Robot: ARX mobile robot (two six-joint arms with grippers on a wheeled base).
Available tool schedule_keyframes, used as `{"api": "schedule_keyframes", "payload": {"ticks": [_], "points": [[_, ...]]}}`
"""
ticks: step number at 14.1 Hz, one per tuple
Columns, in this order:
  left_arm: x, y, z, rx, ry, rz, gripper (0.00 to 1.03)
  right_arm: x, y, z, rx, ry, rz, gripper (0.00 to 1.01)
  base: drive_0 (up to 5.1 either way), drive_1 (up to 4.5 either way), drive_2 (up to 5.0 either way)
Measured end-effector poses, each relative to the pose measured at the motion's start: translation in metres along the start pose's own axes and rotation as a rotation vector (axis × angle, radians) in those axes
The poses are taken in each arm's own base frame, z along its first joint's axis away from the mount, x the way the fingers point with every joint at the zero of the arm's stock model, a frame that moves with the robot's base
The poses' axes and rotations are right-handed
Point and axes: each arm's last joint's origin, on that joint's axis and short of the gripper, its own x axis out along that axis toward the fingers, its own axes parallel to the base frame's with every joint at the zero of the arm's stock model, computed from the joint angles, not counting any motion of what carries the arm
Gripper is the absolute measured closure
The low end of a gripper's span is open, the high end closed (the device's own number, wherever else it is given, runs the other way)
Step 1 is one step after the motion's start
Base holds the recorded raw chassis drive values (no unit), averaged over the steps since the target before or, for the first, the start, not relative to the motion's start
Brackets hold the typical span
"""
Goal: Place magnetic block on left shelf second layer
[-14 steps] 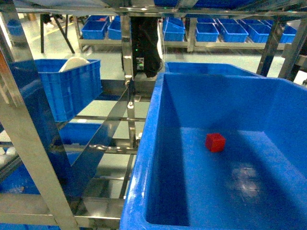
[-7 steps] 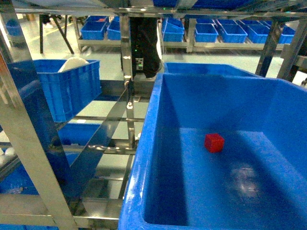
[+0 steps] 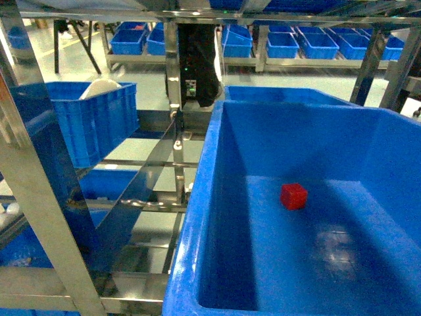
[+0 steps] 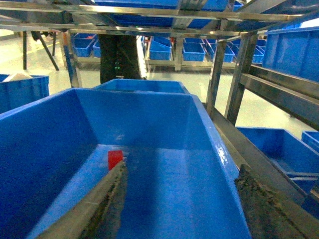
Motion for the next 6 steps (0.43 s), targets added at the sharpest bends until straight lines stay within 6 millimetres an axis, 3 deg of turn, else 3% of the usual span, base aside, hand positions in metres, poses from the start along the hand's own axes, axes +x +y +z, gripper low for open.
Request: {"api": "schedule_keyframes", "payload": {"ticks": [3, 6], "points": [[0.0, 0.0, 0.0, 0.0, 0.0, 0.0, 0.05, 0.0, 0.0, 0.0, 0.0, 0.0, 0.0, 0.01, 0.0, 0.0, 0.0], [0.0, 0.0, 0.0, 0.0, 0.0, 0.0, 0.05, 0.0, 0.0, 0.0, 0.0, 0.0, 0.0, 0.03, 0.0, 0.0, 0.0]]}}
